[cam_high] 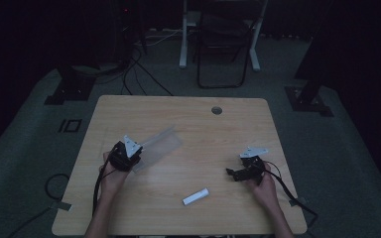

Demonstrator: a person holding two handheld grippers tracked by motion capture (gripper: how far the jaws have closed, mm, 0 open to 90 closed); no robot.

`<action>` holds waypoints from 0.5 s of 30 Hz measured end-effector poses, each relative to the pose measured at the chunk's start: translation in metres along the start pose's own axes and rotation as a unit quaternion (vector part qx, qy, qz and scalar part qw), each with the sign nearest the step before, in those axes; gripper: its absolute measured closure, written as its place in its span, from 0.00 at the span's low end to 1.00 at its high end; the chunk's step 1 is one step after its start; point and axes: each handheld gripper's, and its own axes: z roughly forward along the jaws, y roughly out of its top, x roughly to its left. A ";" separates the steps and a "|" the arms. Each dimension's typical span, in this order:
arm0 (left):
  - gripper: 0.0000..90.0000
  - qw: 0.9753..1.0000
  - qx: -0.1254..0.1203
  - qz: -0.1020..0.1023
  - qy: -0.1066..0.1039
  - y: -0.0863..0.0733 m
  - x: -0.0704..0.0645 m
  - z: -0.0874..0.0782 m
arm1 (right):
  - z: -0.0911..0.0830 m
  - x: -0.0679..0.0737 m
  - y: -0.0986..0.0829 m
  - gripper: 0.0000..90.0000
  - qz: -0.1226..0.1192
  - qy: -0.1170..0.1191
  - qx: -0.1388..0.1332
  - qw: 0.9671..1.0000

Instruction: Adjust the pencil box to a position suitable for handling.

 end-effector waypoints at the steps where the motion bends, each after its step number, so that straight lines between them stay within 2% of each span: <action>1: 0.74 1.000 -0.001 -0.002 0.000 0.000 0.000 0.000 | 0.000 0.000 0.000 0.13 0.000 0.000 0.000 1.000; 4: 0.70 1.000 -0.005 -0.008 0.003 0.000 0.000 -0.002 | 0.000 0.000 0.000 0.13 0.000 0.000 0.000 1.000; 5: 0.64 1.000 -0.006 -0.010 0.007 0.000 0.000 -0.003 | 0.000 0.000 0.000 0.13 0.000 0.000 0.000 1.000; 6: 0.64 1.000 -0.009 -0.013 0.011 0.000 0.001 -0.004 | 0.000 0.000 0.000 0.13 0.000 0.000 0.000 1.000; 9: 0.59 0.999 -0.023 -0.026 0.010 0.001 0.001 -0.011 | 0.000 0.000 0.000 0.13 0.000 0.000 0.000 1.000; 15: 0.54 0.999 -0.035 -0.032 -0.006 0.007 -0.004 -0.025 | 0.000 0.000 0.000 0.13 0.000 0.000 0.000 1.000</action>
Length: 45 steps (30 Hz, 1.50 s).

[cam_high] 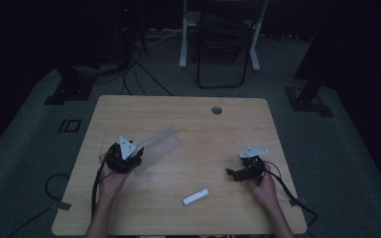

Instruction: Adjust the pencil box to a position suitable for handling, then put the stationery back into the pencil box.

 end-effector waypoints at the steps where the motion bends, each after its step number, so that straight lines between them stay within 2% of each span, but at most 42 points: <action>1: 0.54 1.000 -0.002 -0.001 -0.003 0.001 -0.002 -0.002 | 0.000 0.000 0.000 0.13 0.000 0.000 0.000 1.000; 11: 0.52 0.999 -0.005 -0.014 -0.037 0.011 -0.018 -0.014 | 0.000 0.000 0.000 0.13 0.000 0.000 0.000 1.000; 18: 0.53 0.997 -0.002 -0.022 -0.069 0.015 -0.031 -0.018 | 0.000 0.000 0.000 0.13 0.000 0.000 0.000 1.000; 29: 0.52 0.991 0.009 -0.030 -0.131 0.016 -0.050 -0.015 | 0.000 0.000 0.000 0.13 0.000 0.000 0.000 1.000; 33: 0.52 0.987 0.013 -0.036 -0.154 0.016 -0.053 -0.015 | 0.000 0.000 0.000 0.13 0.000 0.000 0.000 1.000; 38: 0.49 0.984 0.012 -0.034 -0.172 0.017 -0.058 -0.016 | 0.000 0.000 0.000 0.13 0.000 0.000 0.000 1.000; 45: 0.46 0.982 0.018 -0.021 -0.185 0.018 -0.068 -0.017 | 0.000 0.000 0.000 0.13 0.000 0.000 0.000 1.000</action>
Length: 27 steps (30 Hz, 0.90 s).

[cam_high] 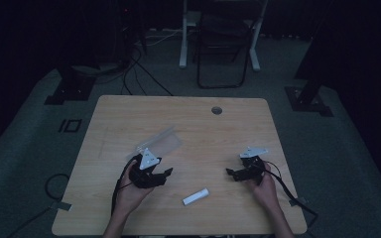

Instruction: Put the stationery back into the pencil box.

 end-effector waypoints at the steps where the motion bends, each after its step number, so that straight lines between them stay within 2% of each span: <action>1: 0.46 1.000 0.001 0.002 0.000 0.000 -0.002 0.000 | 0.000 0.000 0.000 0.13 0.000 0.000 0.000 1.000; 4: 0.46 1.000 0.002 0.001 -0.010 0.000 -0.006 0.000 | 0.000 0.000 0.000 0.13 0.000 0.000 0.000 1.000; 8: 0.46 0.999 0.005 -0.007 -0.035 0.001 -0.010 0.002 | 0.000 0.000 0.000 0.13 0.000 0.000 0.000 1.000; 12: 0.47 0.999 0.007 -0.008 -0.046 0.001 -0.013 0.004 | 0.000 0.000 0.000 0.13 0.000 0.000 0.000 1.000; 19: 0.51 0.998 0.009 -0.006 -0.059 -0.001 -0.018 0.005 | 0.000 0.000 0.000 0.13 0.000 0.000 0.000 1.000; 27: 0.50 0.998 0.011 -0.003 -0.070 -0.001 -0.024 0.007 | 0.000 0.000 0.000 0.13 0.000 0.000 0.000 1.000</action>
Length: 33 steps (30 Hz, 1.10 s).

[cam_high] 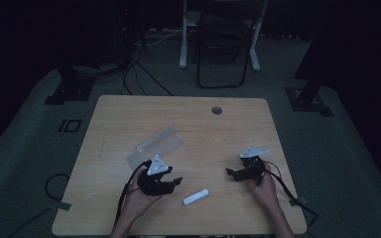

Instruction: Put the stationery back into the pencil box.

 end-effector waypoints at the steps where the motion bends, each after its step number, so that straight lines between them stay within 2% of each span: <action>1: 0.50 1.000 0.001 0.000 -0.002 0.000 -0.001 0.000 | 0.000 0.000 0.000 0.13 0.000 0.000 0.000 1.000; 13: 0.46 1.000 0.009 0.013 -0.003 0.000 -0.011 0.007 | 0.000 0.000 0.000 0.13 0.000 0.000 0.000 1.000; 24: 0.45 0.999 0.019 0.026 -0.019 -0.003 -0.024 0.017 | 0.000 0.000 0.000 0.13 -0.001 0.000 0.000 1.000; 33: 0.46 0.999 0.030 0.029 -0.028 -0.011 -0.034 0.026 | 0.000 0.000 0.000 0.13 0.000 0.000 0.000 1.000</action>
